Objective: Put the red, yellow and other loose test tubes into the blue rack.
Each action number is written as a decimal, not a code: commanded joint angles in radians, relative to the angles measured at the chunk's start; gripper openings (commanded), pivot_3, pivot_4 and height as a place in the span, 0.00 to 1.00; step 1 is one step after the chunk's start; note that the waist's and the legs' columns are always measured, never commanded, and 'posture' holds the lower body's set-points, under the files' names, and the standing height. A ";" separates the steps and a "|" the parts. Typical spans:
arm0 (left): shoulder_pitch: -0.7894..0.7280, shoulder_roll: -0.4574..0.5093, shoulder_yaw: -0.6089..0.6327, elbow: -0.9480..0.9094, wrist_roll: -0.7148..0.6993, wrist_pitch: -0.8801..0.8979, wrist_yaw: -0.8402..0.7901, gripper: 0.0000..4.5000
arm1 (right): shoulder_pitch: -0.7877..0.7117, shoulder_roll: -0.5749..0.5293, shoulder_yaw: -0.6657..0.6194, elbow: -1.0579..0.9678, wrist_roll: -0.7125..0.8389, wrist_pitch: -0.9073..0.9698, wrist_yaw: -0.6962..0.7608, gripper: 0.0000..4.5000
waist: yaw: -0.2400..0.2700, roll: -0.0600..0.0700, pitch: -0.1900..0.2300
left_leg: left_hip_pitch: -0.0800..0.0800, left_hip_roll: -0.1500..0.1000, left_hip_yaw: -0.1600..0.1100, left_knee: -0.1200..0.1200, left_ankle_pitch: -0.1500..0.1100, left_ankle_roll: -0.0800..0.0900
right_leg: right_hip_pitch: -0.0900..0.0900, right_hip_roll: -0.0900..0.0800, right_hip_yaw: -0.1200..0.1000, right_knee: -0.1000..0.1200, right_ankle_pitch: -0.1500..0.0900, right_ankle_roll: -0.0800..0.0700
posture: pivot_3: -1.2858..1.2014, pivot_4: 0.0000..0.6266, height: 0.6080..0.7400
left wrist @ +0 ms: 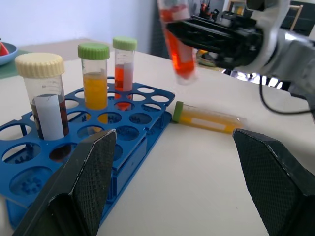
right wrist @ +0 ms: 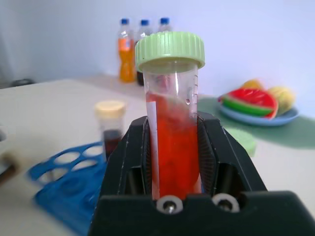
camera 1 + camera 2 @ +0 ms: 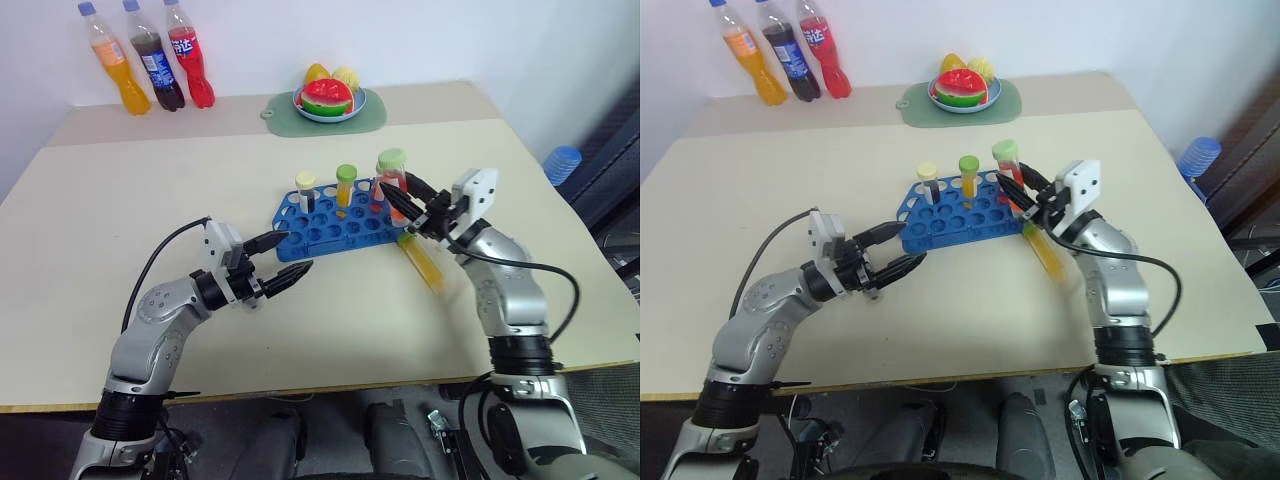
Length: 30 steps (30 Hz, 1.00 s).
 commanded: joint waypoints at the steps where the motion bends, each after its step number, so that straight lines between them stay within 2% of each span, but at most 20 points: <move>1: -0.015 -0.002 0.020 -0.023 -0.015 -0.004 0.009 0.87 | -0.046 0.029 -0.003 0.112 -0.042 -0.164 -0.063 0.17 | -0.001 0.000 0.000 | 0.000 0.000 0.000 0.000 0.000 0.000 | 0.000 0.000 0.000 0.000 0.000 0.000 | 0.52 0.24 1.00; 11: 0.006 0.004 0.031 -0.096 -0.039 0.038 0.053 0.87 | -0.098 0.074 0.023 0.432 -0.095 -0.376 -0.115 0.17 | -0.008 0.000 0.000 | 0.001 0.000 0.000 0.000 0.000 0.000 | 0.000 0.001 0.000 0.001 0.000 0.000 | 0.52 0.24 1.00; 21: 0.008 -0.003 0.024 -0.138 -0.057 0.075 0.096 0.87 | -0.139 0.116 0.034 0.631 -0.090 -0.468 -0.090 0.17 | -0.016 -0.001 -0.001 | 0.003 0.001 0.000 0.000 0.000 0.000 | 0.001 0.002 0.000 0.002 0.000 -0.001 | 0.52 0.24 1.00; 23: 0.010 -0.003 0.024 -0.138 -0.060 0.077 0.096 0.87 | -0.131 0.110 0.033 0.633 -0.093 -0.487 -0.086 0.41 | -0.023 -0.001 -0.002 | 0.003 0.001 0.000 0.000 0.000 0.000 | 0.001 0.002 0.000 0.002 0.000 -0.001 | 0.52 0.24 1.00; 24: 0.012 -0.004 0.025 -0.135 -0.061 0.075 0.094 0.87 | -0.124 0.102 0.034 0.620 -0.099 -0.494 -0.090 0.47 | -0.024 -0.001 -0.002 | 0.003 0.001 0.000 0.000 0.000 0.000 | 0.002 0.002 0.000 0.002 0.000 -0.001 | 0.52 0.24 1.00; 28: 0.016 -0.006 0.023 -0.122 -0.060 0.066 0.087 0.87 | -0.074 0.052 0.041 0.502 -0.109 -0.463 -0.085 0.92 | -0.025 -0.001 -0.002 | 0.002 0.001 -0.001 -0.001 0.000 0.000 | 0.001 0.002 0.000 0.002 0.000 -0.001 | 0.52 0.24 1.00; 29: 0.019 -0.008 0.023 -0.119 -0.059 0.063 0.085 0.87 | -0.053 0.031 0.044 0.451 -0.113 -0.439 -0.083 0.99 | -0.022 -0.001 -0.002 | 0.002 0.001 -0.001 -0.001 0.000 0.000 | 0.001 0.002 0.000 0.001 0.000 -0.001 | 0.52 0.24 1.00; 30: 0.020 -0.009 0.022 -0.114 -0.058 0.059 0.081 0.87 | -0.029 0.011 0.046 0.391 -0.112 -0.402 -0.082 0.99 | -0.022 -0.001 -0.002 | 0.002 0.001 -0.001 -0.001 0.000 0.000 | 0.001 0.002 0.000 0.001 0.000 -0.001 | 0.52 0.24 1.00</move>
